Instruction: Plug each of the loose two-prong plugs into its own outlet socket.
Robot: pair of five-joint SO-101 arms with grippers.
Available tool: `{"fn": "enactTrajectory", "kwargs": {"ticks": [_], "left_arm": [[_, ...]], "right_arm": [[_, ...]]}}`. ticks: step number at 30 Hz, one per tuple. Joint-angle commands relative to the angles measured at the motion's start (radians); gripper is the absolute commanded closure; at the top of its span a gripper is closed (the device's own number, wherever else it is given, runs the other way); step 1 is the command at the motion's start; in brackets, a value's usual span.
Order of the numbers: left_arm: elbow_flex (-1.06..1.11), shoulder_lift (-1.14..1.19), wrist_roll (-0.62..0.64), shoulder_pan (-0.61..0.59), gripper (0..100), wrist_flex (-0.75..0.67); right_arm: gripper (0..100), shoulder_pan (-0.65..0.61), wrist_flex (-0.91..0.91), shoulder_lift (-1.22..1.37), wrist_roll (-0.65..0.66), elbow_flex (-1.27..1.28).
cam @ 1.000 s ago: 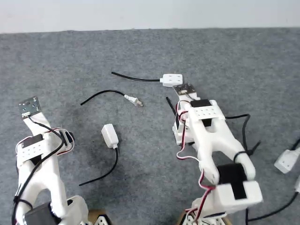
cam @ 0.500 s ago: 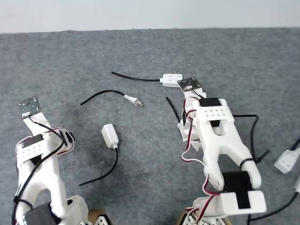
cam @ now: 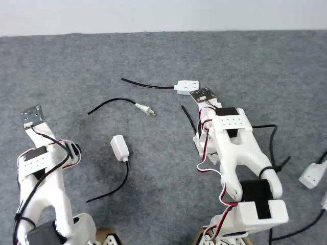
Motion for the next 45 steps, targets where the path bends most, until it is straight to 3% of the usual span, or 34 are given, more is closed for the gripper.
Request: {"fn": "enactTrajectory", "kwargs": {"ticks": [1, 7, 18, 32, 38, 43, 45], "left_arm": [[-0.045, -0.015, -0.011, 0.008, 77, 0.005], [-0.045, -0.015, -0.011, 0.008, 77, 0.005], [-0.045, -0.015, -0.011, 0.008, 77, 0.005], [-0.045, -0.015, -0.012, 0.008, 77, 0.005], [-0.045, -0.015, -0.012, 0.009, 77, 0.005], [-0.045, -0.015, -0.012, 0.009, 77, 0.003], [-0.045, -0.015, -0.012, 0.009, 77, 0.003]], "right_arm": [[91.4, 0.004, -0.018, -0.007, 0.011, -0.026], [97.0, 0.004, -0.074, -0.007, 0.080, 0.015], [96.2, 0.010, -0.065, 0.045, 0.124, 0.026], [96.2, -0.002, 0.073, 0.157, 0.172, -0.104], [96.7, -0.113, 0.166, 0.001, 0.166, -0.110], [96.2, -0.079, 0.176, -0.159, 0.184, -0.114], [96.1, -0.048, 0.185, -0.179, 0.262, -0.114]]}}
